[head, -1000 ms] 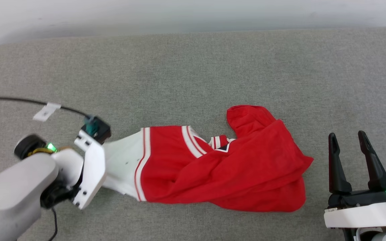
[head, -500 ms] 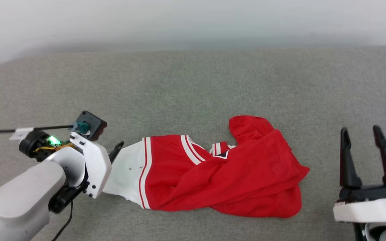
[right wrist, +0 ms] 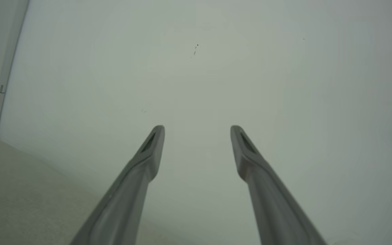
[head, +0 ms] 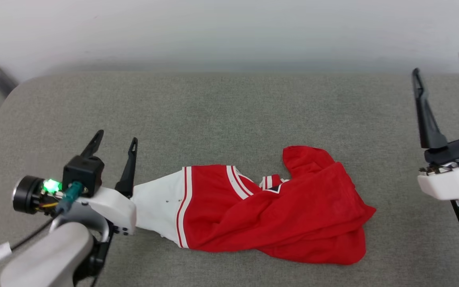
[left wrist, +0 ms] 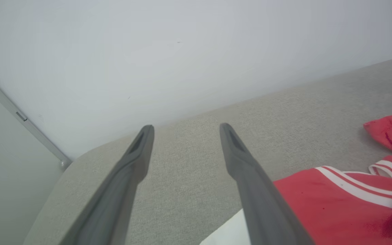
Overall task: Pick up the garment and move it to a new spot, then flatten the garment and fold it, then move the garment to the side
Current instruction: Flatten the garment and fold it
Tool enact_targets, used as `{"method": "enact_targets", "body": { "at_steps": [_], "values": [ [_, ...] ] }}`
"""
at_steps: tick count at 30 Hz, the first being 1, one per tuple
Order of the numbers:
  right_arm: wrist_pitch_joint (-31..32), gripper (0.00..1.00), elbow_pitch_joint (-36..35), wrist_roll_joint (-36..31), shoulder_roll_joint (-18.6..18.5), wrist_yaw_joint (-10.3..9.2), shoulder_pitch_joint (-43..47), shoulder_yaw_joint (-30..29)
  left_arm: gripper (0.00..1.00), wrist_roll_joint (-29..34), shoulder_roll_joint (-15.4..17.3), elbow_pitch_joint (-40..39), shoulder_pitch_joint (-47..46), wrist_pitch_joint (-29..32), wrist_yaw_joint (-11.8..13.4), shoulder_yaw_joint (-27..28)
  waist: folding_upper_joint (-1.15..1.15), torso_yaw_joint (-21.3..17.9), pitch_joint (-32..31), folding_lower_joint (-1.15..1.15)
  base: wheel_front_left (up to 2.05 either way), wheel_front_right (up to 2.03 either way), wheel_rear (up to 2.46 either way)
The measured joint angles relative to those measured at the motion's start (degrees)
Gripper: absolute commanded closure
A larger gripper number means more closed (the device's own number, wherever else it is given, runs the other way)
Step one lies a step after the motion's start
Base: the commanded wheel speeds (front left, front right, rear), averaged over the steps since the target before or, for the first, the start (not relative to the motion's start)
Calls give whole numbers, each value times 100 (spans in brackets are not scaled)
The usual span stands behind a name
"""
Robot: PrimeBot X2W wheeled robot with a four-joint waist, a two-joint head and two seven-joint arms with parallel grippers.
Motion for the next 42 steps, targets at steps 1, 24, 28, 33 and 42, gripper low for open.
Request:
{"method": "enact_targets", "body": {
  "at_steps": [1,24,28,33,42],
  "values": [
    [9,0,231,56,-169,0,-115,156,0,85,-64,-103,119,-5,148,116,0,12,22,0,0,0,0],
    [5936,0,392,4145,-3073,0,-2214,4463,0,2443,-1878,-1246,2217,-23,422,2865,0,565,923,1,0,0,0],
    [6188,0,667,4373,-3036,0,-2569,4966,0,2705,-2218,-1148,2235,-23,154,3158,0,682,1182,1,0,0,0],
    [6277,0,990,4634,-3034,-1,-2768,5731,0,3028,-2606,-1079,2225,-23,-196,3466,0,830,1434,0,0,0,0],
    [5589,100,1382,4763,-3015,4,-3282,6580,0,3453,-3000,-869,2254,-24,-651,3929,0,852,1428,0,0,0,0]
  ]
}}
